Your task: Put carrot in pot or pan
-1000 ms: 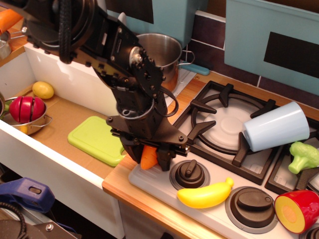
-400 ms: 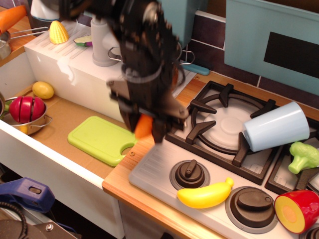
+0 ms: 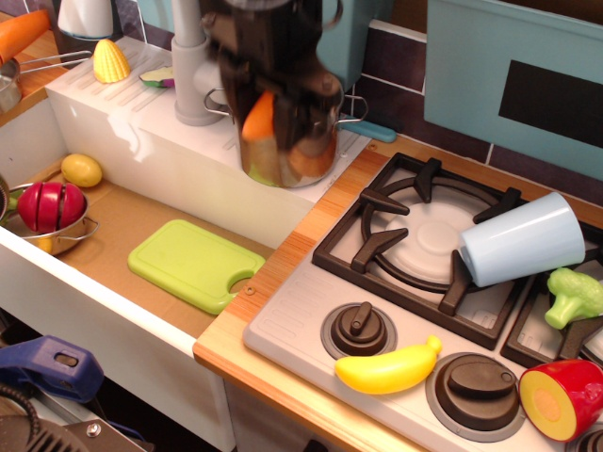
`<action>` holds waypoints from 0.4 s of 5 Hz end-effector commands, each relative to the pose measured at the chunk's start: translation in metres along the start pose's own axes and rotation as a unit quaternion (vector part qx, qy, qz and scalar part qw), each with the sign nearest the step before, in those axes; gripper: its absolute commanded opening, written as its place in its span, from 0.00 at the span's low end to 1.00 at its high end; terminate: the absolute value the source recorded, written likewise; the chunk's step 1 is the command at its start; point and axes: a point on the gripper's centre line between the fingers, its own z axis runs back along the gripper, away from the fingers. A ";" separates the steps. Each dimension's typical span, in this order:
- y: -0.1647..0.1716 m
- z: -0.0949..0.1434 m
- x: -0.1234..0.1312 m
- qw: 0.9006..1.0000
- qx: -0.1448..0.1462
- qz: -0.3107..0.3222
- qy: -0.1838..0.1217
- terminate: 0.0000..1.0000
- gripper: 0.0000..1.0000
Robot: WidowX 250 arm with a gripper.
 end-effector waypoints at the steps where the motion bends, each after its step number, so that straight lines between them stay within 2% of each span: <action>1: 0.040 0.005 0.034 0.997 0.016 -0.051 -0.053 0.00 0.00; 2: 0.052 -0.003 0.043 0.994 0.009 -0.072 -0.077 0.00 1.00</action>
